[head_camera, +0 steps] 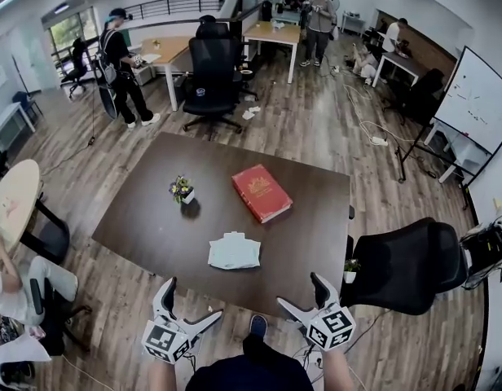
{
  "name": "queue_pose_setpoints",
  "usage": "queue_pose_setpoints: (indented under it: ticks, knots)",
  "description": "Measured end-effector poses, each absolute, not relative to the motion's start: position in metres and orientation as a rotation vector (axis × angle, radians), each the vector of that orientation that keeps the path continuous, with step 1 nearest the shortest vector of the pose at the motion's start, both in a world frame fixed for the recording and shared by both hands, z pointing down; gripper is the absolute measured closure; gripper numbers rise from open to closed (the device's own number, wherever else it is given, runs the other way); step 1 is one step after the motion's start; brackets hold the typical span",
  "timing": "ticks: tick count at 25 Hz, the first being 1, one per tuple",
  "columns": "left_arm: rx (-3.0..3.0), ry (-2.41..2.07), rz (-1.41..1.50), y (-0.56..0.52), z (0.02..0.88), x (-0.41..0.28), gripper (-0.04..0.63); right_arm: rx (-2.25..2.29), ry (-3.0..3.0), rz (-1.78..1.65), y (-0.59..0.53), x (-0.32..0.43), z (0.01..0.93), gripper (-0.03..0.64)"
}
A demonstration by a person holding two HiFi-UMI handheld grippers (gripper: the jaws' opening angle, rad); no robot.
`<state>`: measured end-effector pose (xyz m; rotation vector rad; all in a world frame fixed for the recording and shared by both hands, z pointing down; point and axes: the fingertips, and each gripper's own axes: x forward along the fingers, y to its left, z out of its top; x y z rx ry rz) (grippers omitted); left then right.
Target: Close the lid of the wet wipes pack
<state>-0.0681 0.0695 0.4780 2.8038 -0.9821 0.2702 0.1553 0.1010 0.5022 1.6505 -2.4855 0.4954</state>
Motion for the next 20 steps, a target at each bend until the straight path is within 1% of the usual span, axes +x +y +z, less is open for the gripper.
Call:
queue_pose_setpoints:
  ticks: [1, 8, 20]
  knots:
    - [2.810, -0.994, 0.289, 0.060, 0.479, -0.062, 0.003, 1.633, -2.494, 0.495, 0.090, 0.159, 0.502, 0.120]
    - [2.770, -1.056, 0.242, 0.005, 0.477, -0.028, 0.005, 1.533, -2.541, 0.489, 0.025, 0.187, 0.509, 0.119]
    - [2.726, -1.133, 0.282, -0.034, 0.485, -0.016, 0.005, 1.468, -2.586, 0.558, -0.018, 0.205, 0.524, 0.118]
